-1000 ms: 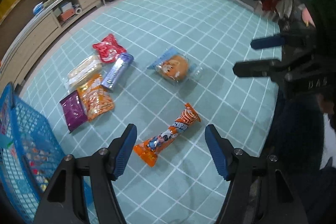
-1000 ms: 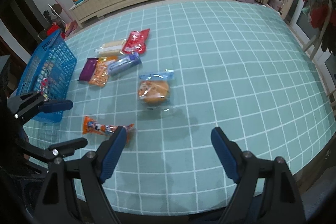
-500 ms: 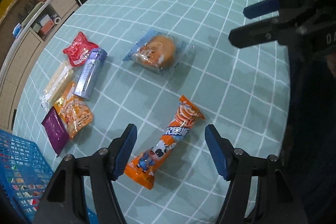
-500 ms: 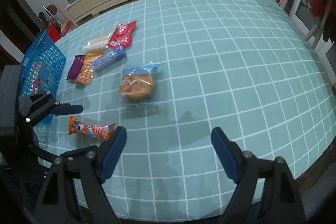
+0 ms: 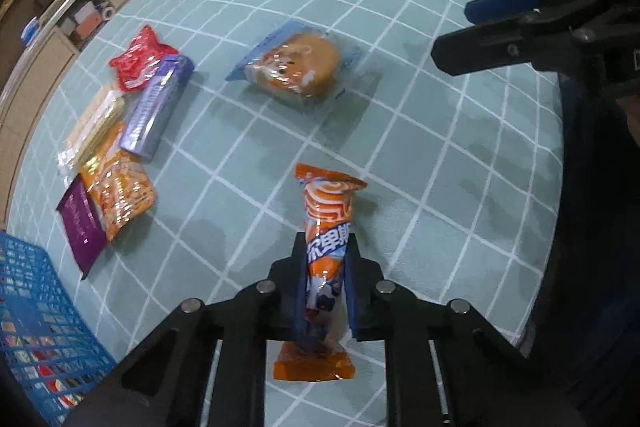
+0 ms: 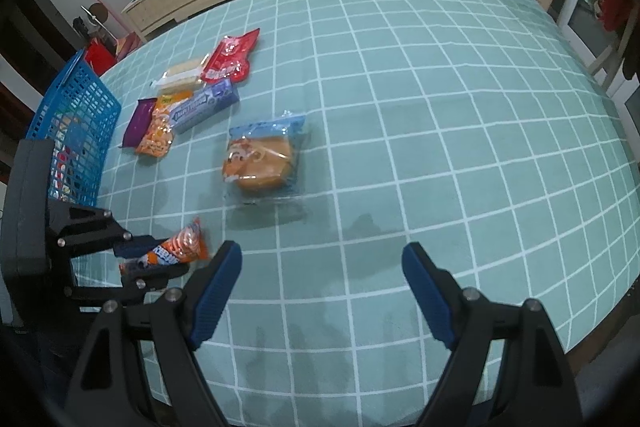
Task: Organize snacks
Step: 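Grasp the orange wafer stick with the left gripper while the right gripper grasps the bread roll pack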
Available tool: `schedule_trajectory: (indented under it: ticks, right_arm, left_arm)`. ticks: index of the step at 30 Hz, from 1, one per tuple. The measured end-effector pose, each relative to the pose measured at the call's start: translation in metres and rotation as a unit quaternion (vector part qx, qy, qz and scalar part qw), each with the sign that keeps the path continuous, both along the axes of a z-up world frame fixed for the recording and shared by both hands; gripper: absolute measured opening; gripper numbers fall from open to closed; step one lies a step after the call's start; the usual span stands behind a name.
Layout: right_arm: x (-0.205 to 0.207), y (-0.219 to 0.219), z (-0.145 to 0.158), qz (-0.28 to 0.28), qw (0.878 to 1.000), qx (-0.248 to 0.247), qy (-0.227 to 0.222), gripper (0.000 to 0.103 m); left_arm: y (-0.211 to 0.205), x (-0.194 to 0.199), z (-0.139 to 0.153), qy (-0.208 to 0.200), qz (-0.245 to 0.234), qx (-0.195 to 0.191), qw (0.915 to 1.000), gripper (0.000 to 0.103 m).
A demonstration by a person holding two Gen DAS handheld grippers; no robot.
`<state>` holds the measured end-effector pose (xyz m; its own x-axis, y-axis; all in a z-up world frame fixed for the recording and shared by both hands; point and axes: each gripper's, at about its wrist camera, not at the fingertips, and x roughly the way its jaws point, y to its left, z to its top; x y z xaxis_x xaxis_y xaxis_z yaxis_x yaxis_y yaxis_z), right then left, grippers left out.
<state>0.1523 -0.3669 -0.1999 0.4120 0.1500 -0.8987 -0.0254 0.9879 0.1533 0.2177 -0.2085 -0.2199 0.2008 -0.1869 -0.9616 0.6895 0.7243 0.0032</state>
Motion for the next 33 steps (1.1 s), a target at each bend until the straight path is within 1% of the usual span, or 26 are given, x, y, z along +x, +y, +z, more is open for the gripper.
schedule_trajectory:
  ticks: [4, 7, 12, 17, 22, 25, 28, 33]
  right_arm:
    - [0.004, 0.003, 0.0, 0.002, 1.0, 0.0, 0.0, 0.086]
    - [0.008, 0.005, 0.002, 0.006, 1.0, -0.003, -0.001, 0.086]
    - [0.017, 0.012, 0.004, 0.011, 1.0, -0.004, -0.003, 0.086]
    - [0.03, 0.019, 0.002, 0.012, 1.0, -0.009, -0.006, 0.086]
    - [0.048, 0.023, -0.004, 0.008, 1.0, 0.007, -0.004, 0.086]
    - [0.061, 0.027, -0.009, 0.011, 1.0, 0.017, 0.005, 0.086]
    - [0.07, 0.034, -0.014, 0.02, 1.0, 0.011, 0.01, 0.086]
    - [0.083, 0.041, -0.028, 0.028, 0.999, -0.001, 0.033, 0.086]
  left_arm:
    - [0.009, -0.003, 0.005, -0.004, 0.023, -0.018, 0.9996, 0.013]
    - [0.021, 0.001, 0.014, -0.017, 0.05, -0.035, 0.998, 0.013]
    - [0.036, 0.009, 0.031, -0.038, 0.088, -0.05, 0.9942, 0.013]
    - [0.044, 0.01, 0.042, -0.054, 0.127, -0.047, 0.9894, 0.013]
    - [0.052, 0.021, 0.041, -0.066, 0.17, -0.042, 0.9823, 0.013]
    - [0.056, 0.032, 0.042, -0.071, 0.193, -0.037, 0.978, 0.013]
    - [0.058, 0.038, 0.04, -0.072, 0.211, -0.035, 0.9741, 0.013]
    - [0.062, 0.043, 0.037, -0.071, 0.231, -0.031, 0.9698, 0.013]
